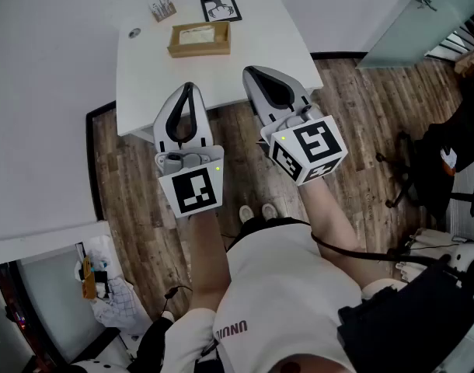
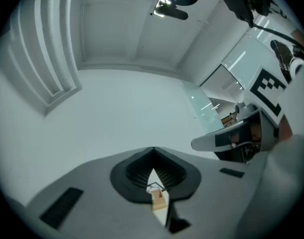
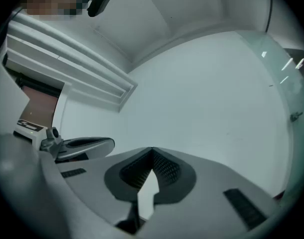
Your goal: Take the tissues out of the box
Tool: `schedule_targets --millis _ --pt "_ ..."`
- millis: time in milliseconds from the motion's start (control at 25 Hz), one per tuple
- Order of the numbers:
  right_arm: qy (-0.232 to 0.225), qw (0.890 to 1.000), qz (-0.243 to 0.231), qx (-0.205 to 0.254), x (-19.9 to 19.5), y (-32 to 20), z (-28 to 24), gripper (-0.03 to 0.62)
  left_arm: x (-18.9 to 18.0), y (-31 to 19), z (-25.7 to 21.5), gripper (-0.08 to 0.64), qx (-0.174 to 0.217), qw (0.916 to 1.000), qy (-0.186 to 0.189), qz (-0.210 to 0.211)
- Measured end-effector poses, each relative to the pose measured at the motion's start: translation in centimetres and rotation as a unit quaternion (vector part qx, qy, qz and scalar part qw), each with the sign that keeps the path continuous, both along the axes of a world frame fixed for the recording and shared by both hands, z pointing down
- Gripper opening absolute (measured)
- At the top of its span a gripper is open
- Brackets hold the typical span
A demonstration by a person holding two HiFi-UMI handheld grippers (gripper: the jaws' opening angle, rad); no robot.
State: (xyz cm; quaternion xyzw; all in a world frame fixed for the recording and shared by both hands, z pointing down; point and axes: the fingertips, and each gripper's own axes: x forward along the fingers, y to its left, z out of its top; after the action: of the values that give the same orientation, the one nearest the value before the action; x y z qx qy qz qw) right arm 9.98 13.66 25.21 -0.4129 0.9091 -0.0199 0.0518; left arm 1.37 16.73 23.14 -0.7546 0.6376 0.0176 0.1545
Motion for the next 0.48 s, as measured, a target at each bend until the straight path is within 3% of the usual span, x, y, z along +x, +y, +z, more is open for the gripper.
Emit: schedule_targets --millis 480 --pt "-0.001 1.000 0.002 -0.003 0.00 -0.36 0.11 0.018 -0.29 -0.35 0.10 0.012 -0.002 1.0000 0.002 -0.002"
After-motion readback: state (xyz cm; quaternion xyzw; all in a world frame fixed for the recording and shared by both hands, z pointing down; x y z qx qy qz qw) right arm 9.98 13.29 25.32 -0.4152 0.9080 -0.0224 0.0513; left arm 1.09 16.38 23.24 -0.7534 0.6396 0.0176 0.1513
